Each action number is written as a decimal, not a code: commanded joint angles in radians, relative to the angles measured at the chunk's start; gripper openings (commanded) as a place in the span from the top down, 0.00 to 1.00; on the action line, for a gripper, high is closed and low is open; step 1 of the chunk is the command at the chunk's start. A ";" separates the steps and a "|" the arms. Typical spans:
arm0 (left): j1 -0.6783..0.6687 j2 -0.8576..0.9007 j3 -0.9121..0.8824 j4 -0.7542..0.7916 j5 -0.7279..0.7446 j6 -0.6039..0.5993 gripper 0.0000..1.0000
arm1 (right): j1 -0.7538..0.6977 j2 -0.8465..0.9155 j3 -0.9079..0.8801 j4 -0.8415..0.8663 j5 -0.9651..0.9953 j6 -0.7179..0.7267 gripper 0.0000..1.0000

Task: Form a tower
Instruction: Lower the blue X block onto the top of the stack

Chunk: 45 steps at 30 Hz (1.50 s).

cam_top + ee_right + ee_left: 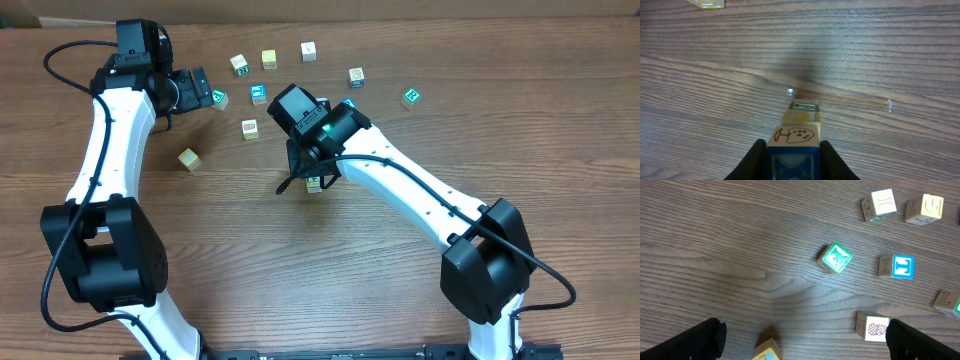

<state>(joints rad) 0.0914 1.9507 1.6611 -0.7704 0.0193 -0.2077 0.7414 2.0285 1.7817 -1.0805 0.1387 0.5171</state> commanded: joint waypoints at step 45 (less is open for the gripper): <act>-0.007 -0.028 0.000 0.003 0.000 -0.009 0.00 | 0.004 -0.002 -0.002 0.003 0.032 0.063 0.78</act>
<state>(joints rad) 0.0914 1.9507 1.6611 -0.7704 0.0193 -0.2077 0.7414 2.0285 1.7817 -1.0851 0.1631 0.5724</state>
